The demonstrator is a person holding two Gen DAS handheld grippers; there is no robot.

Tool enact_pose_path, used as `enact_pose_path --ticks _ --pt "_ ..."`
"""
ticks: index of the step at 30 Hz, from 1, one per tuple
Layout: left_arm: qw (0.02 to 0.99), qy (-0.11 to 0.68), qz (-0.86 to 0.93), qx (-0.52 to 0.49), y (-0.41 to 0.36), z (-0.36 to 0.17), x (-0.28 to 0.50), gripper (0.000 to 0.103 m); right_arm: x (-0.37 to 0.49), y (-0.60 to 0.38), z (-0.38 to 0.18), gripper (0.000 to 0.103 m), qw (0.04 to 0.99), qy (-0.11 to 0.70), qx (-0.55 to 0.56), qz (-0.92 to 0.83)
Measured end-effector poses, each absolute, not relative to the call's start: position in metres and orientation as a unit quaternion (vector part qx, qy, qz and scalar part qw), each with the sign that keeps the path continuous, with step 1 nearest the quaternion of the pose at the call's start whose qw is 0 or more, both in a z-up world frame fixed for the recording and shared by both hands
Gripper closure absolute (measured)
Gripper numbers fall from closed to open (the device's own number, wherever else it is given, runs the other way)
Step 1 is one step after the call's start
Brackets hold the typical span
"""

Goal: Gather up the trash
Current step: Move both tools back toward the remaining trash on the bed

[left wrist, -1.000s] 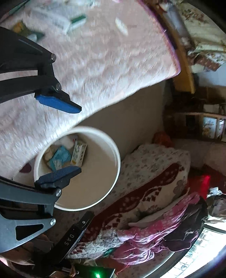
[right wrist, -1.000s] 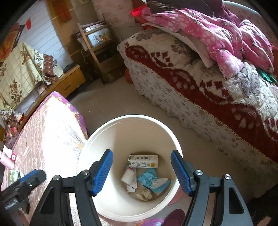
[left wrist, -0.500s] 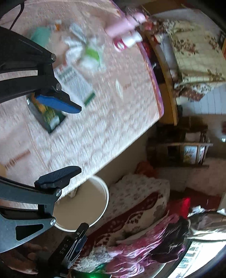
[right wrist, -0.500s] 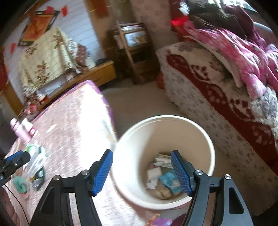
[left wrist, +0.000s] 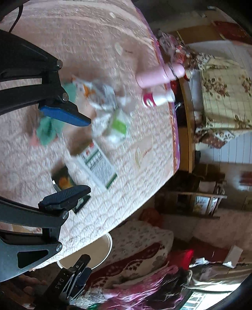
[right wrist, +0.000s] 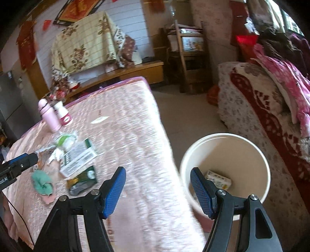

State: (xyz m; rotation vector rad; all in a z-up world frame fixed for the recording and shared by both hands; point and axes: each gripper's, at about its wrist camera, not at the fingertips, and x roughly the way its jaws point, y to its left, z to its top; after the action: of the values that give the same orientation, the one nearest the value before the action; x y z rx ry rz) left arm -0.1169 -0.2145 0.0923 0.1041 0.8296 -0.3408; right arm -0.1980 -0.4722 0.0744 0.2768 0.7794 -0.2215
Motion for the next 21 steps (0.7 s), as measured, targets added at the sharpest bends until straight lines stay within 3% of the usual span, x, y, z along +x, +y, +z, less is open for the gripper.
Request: enact_pose_path --ticks 10,17,21 --pt "0.885 0.447 -0.129 0.025 -0.122 0.061 -0.120 0.039 -0.174 -0.412 0.063 0.031 0.900 0.418 0.114 -0.036" --pt "0.872 0.474 -0.126 -0.016 -0.101 0.044 -0.116 0.039 -0.157 -0.385 0.043 0.031 0.885 0.456 0.090 -0.019" --pt "0.875 0.463 -0.137 -0.043 -0.107 0.048 -0.112 0.024 -0.155 -0.386 0.036 0.031 0.878 0.464 0.122 0.001"
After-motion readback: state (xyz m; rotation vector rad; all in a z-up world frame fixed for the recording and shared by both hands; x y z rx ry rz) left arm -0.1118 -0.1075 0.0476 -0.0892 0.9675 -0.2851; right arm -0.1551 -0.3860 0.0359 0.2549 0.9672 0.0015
